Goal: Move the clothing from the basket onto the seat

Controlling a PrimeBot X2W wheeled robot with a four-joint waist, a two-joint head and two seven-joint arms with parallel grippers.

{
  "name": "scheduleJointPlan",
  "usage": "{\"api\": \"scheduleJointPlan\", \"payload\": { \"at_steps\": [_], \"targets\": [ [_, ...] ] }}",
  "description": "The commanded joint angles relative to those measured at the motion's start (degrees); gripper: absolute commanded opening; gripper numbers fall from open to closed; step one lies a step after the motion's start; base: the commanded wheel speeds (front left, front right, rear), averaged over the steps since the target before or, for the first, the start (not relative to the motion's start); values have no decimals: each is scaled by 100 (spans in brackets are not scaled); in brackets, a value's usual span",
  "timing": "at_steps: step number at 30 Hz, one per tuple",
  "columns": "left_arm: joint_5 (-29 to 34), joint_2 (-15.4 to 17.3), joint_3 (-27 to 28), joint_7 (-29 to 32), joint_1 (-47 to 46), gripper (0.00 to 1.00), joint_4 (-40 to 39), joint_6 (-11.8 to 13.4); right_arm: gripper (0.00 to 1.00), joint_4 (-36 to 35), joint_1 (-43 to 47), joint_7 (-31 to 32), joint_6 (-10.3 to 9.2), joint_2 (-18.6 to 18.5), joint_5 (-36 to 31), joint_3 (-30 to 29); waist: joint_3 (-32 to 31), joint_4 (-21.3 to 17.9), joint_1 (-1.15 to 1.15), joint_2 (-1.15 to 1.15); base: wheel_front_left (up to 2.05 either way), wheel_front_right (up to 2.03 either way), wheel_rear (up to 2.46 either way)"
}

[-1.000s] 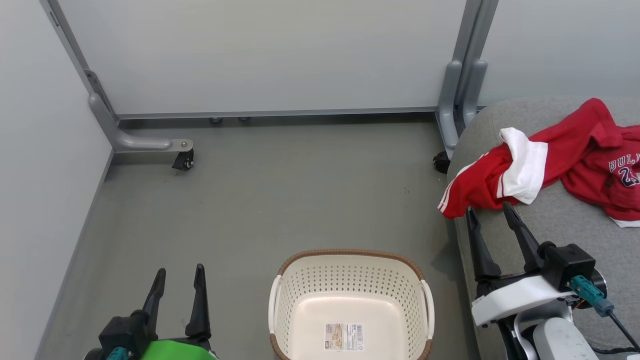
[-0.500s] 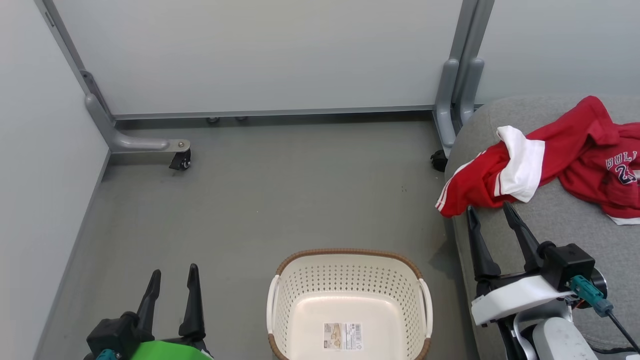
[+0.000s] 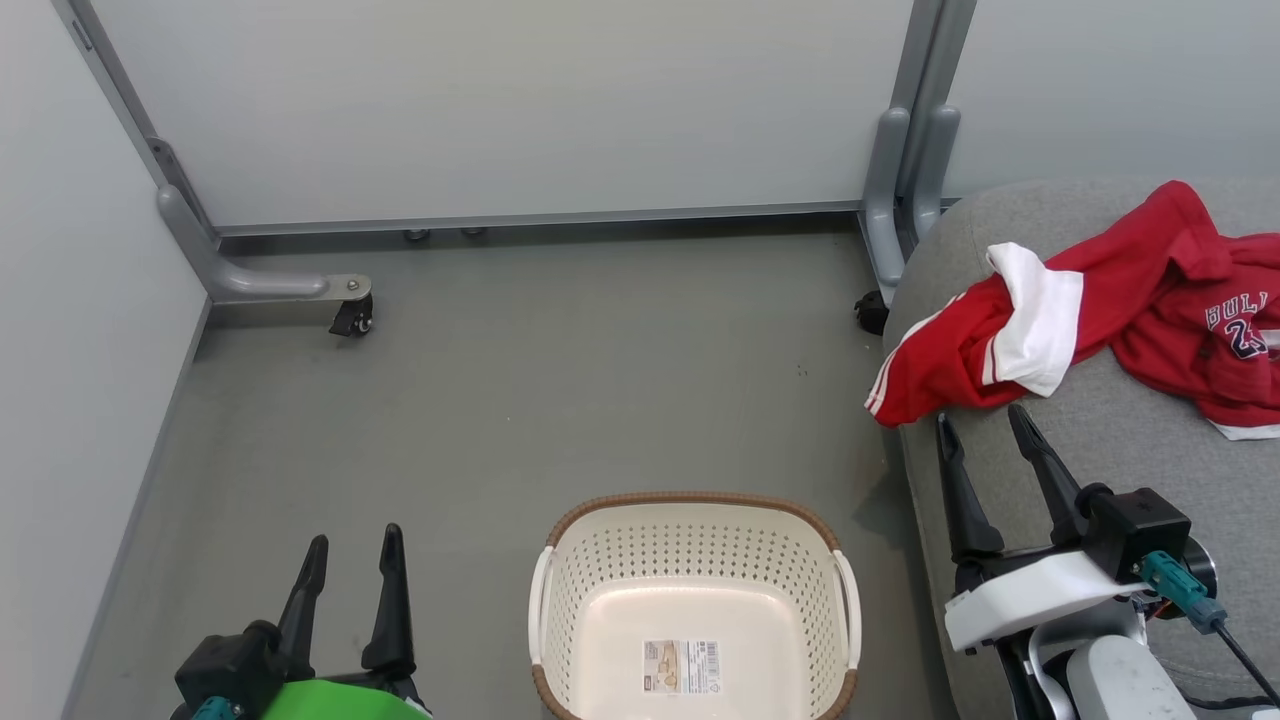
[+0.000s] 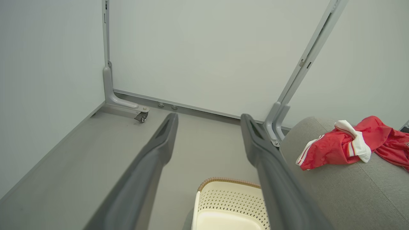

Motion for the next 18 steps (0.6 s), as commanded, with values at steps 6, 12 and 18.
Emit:
{"api": "scheduleJointPlan", "payload": {
  "at_steps": [6,12,18],
  "targets": [
    [-52,-13,-32,2,19,0,130,-9,0,156,81,1,1,10,0,-14,8,-5,0,0,0,0,0],
    [-652,0,38,162,-54,0,122,-15,0,197,24,207,1,17,664,-126,18,-44,0,0,0,0,0],
    [-1391,22,133,367,-163,0,134,-26,0,184,8,412,0,26,1501,-210,32,-95,0,0,0,0,0]
  ]
}}
